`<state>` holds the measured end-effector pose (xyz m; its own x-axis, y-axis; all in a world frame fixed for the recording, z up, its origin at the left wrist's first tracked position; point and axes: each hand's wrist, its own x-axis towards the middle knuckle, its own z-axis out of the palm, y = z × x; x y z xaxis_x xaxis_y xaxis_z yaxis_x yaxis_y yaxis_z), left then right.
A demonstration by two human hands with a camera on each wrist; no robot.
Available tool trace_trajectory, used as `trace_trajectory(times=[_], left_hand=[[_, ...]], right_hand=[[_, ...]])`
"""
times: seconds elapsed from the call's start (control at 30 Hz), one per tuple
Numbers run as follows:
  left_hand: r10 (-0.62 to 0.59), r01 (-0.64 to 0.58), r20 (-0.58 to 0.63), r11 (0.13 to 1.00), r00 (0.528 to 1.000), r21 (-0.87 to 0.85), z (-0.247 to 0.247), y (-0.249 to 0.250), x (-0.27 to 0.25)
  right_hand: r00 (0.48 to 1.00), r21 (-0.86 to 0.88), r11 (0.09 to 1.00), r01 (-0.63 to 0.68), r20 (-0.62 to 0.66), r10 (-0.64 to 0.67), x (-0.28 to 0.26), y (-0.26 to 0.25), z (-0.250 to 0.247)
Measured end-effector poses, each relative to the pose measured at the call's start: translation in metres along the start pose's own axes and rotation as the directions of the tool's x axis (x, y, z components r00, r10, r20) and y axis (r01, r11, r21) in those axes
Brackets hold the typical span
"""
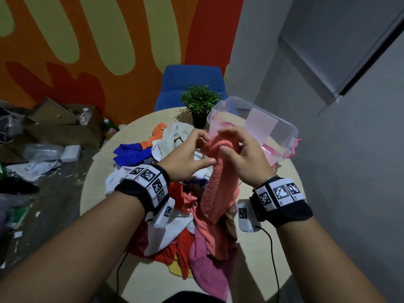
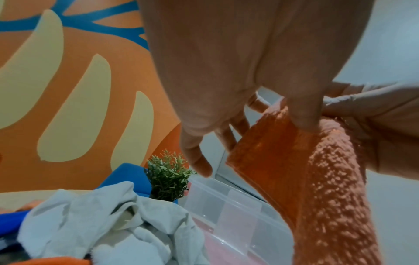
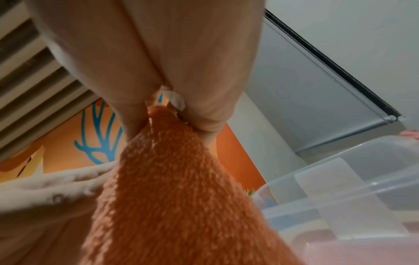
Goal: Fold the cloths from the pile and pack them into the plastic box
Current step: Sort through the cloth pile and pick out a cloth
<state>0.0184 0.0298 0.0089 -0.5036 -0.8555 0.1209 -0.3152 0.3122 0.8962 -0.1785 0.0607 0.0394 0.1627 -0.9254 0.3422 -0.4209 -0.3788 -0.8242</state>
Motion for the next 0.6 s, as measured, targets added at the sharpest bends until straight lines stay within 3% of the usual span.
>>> trace_trajectory(times=[0.13,0.3,0.5,0.6], left_hand=[[-0.007,0.005,-0.083,0.999,0.996,-0.033,0.0,0.009,0.01],[0.053,-0.028,-0.239,0.994,0.97,0.108,-0.023,0.019,0.019],[0.064,-0.031,-0.12,0.965,0.991,0.259,-0.056,0.05,0.029],[0.058,-0.022,-0.122,0.961,0.991,0.277,-0.072,0.059,0.029]], right_hand=[[0.999,-0.035,0.999,0.013,0.048,-0.011,0.005,-0.005,-0.013],[0.991,-0.162,0.98,-0.115,-0.089,0.101,0.013,-0.001,-0.032],[0.993,-0.178,0.979,-0.103,-0.068,0.092,0.031,-0.012,-0.044],[0.999,-0.193,0.98,-0.052,-0.02,0.049,0.037,-0.024,-0.055]])
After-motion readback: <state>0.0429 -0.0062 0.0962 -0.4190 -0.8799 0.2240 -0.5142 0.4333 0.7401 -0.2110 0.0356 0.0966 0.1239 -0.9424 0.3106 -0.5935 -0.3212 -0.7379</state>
